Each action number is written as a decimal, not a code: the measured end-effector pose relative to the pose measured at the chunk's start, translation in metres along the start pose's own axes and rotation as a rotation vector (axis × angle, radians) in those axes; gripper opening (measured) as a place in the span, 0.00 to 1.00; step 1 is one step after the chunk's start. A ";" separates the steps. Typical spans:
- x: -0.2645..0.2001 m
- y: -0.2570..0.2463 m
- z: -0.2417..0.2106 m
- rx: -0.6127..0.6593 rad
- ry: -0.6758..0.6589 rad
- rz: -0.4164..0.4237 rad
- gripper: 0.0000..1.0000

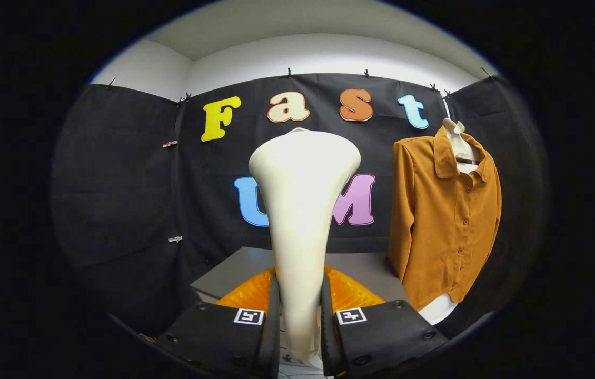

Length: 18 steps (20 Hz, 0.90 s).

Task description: Iron the clothes twice with a garment steamer, once on the left side and once on the right side.

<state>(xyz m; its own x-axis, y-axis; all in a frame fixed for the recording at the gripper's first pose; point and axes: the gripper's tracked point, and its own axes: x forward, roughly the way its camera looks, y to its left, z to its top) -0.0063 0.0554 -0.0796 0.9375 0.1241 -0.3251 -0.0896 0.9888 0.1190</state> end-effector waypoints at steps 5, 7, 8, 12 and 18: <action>0.002 0.000 0.003 -0.007 -0.004 -0.008 0.35; 0.000 -0.002 0.004 -0.005 -0.012 -0.018 0.35; 0.001 -0.003 0.007 -0.002 -0.021 -0.025 0.35; 0.000 -0.005 0.011 -0.003 -0.035 -0.041 0.35; -0.007 -0.008 0.014 -0.019 -0.046 -0.054 0.35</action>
<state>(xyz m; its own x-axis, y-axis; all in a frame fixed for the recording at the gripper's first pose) -0.0077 0.0454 -0.0652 0.9557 0.0668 -0.2867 -0.0441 0.9954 0.0848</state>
